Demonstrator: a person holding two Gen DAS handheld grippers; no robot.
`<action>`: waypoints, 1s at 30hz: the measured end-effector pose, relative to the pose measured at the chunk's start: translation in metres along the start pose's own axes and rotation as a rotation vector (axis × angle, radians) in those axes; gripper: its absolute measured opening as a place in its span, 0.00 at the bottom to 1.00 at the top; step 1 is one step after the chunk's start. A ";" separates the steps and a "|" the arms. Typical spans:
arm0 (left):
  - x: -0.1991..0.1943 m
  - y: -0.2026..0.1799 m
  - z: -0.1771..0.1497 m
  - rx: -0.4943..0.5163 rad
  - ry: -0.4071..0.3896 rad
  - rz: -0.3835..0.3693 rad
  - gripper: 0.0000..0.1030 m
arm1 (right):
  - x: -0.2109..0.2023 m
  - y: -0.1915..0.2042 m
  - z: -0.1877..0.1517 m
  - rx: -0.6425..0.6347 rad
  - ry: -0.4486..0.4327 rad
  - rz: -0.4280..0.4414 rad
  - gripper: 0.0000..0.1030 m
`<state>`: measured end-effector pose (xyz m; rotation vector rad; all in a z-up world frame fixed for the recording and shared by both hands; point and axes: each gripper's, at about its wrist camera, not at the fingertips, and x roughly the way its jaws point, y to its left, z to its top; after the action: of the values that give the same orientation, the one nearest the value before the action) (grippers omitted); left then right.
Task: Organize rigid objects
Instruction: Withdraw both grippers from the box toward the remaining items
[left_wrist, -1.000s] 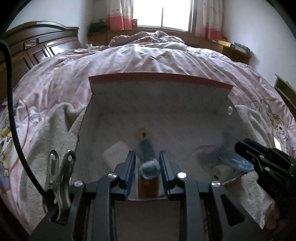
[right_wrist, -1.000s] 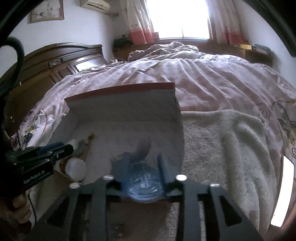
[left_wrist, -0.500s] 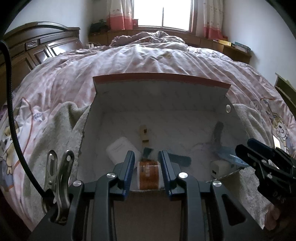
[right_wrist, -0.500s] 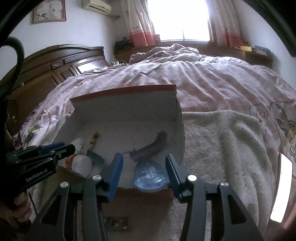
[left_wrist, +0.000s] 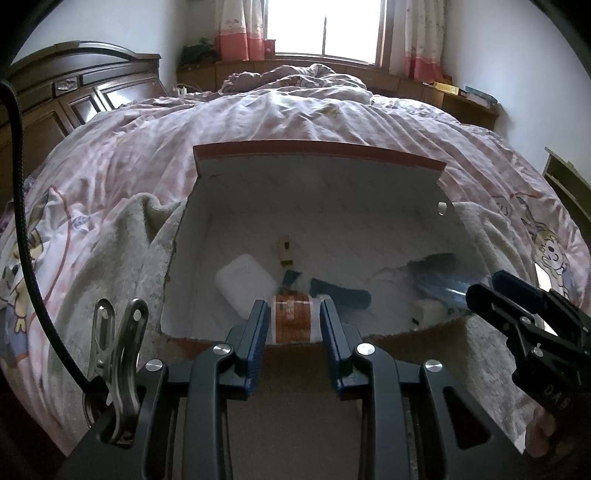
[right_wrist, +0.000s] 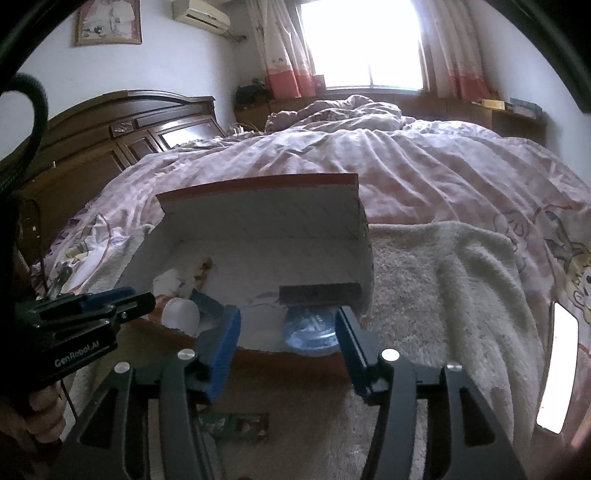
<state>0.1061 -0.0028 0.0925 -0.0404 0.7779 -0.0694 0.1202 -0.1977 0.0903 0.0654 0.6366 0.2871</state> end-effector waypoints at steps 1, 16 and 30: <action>-0.002 0.000 -0.002 -0.001 -0.002 -0.003 0.29 | -0.002 0.000 -0.001 -0.001 -0.001 0.001 0.58; -0.018 -0.012 -0.041 0.020 0.040 -0.043 0.29 | -0.030 0.010 -0.050 -0.044 0.079 0.007 0.62; -0.020 0.002 -0.071 -0.014 0.081 -0.039 0.29 | -0.028 0.036 -0.111 -0.126 0.220 0.035 0.56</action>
<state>0.0418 -0.0004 0.0560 -0.0666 0.8585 -0.1028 0.0236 -0.1744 0.0228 -0.0777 0.8349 0.3707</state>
